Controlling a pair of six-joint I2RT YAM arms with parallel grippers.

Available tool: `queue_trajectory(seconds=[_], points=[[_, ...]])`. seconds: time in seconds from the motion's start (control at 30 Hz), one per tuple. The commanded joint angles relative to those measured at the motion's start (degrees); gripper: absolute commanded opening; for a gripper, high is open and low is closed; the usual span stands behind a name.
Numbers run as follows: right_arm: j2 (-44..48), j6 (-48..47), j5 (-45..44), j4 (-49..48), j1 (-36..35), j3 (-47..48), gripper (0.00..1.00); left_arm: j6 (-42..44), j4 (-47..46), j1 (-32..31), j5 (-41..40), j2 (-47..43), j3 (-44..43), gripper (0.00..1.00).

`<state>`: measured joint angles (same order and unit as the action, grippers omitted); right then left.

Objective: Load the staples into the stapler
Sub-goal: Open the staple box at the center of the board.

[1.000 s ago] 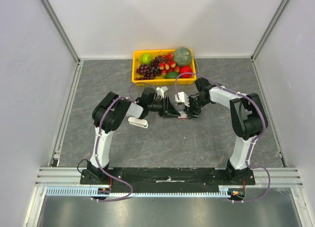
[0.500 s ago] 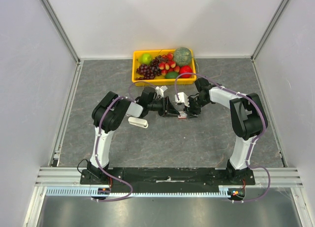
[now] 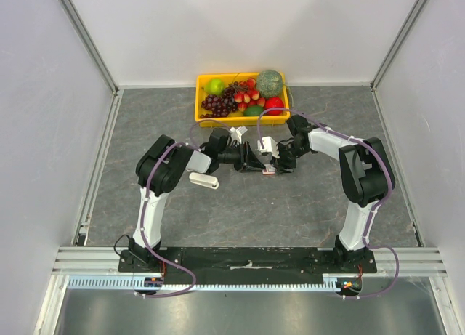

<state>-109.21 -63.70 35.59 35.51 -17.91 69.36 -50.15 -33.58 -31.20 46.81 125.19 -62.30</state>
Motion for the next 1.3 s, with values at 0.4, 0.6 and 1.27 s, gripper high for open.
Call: queue_trajectory(seconds=[0.4, 0.6, 1.27], points=[[-0.3, -1.4, -3.0, -0.5, -1.0, -0.3, 0.50, -1.4, -2.2, -0.1, 0.0, 2.1, -2.8, 0.42], [-0.3, -1.5, -3.0, -0.2, -1.1, -0.2, 0.50, -1.8, -2.2, -0.6, 0.0, 2.5, -3.0, 0.42], [-1.0, -1.6, -3.4, 0.4, -1.6, 0.5, 0.50, -3.5, -2.7, -1.6, 0.4, 4.1, -4.1, 0.42]])
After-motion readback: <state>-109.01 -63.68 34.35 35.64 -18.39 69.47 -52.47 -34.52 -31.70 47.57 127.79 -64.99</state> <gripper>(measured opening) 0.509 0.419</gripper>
